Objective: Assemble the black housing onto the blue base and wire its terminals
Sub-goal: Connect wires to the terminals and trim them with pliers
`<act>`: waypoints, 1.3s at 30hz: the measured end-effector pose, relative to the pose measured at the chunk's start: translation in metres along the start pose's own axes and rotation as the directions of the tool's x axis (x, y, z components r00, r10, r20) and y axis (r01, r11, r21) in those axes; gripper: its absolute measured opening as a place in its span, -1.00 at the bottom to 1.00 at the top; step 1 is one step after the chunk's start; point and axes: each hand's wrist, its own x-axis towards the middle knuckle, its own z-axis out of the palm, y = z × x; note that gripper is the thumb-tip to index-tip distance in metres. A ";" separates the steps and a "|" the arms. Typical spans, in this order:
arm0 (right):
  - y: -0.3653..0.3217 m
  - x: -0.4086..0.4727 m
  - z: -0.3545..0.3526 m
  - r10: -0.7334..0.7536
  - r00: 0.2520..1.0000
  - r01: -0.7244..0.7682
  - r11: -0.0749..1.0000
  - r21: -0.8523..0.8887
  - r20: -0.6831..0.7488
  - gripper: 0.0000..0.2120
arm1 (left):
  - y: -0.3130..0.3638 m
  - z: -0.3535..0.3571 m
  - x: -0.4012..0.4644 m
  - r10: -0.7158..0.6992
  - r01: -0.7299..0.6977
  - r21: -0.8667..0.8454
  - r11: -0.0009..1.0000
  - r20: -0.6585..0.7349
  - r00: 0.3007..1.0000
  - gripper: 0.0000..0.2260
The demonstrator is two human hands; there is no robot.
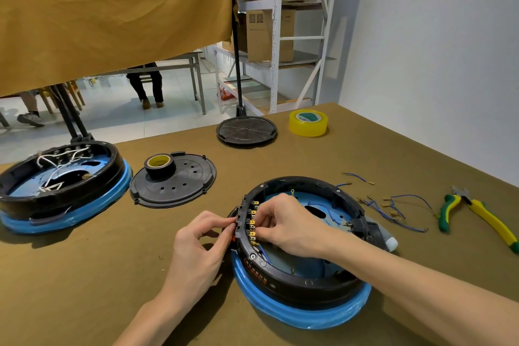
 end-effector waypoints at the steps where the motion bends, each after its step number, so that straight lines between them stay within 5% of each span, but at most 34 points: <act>1: -0.001 0.000 0.000 0.005 1.000 -0.005 1.000 0.000 -0.008 -0.92 | -0.001 0.000 0.000 0.002 -0.002 0.002 1.000 -0.004 1.000 -0.75; 9: -0.005 -0.008 -0.003 0.185 0.981 -0.178 0.978 0.105 -0.064 -0.95 | 0.002 0.002 0.000 0.017 -0.017 0.039 0.999 -0.003 1.000 -0.80; 17: -0.016 -0.007 -0.012 0.441 0.871 -0.490 0.739 0.462 0.217 -0.76 | 0.000 0.003 0.001 0.033 -0.034 0.090 0.995 0.008 0.999 -0.74; 39: -0.016 -0.001 -0.008 0.463 0.867 -0.492 0.738 0.461 0.184 -0.64 | -0.002 0.003 0.002 0.006 -0.007 0.037 0.999 0.024 1.000 -0.72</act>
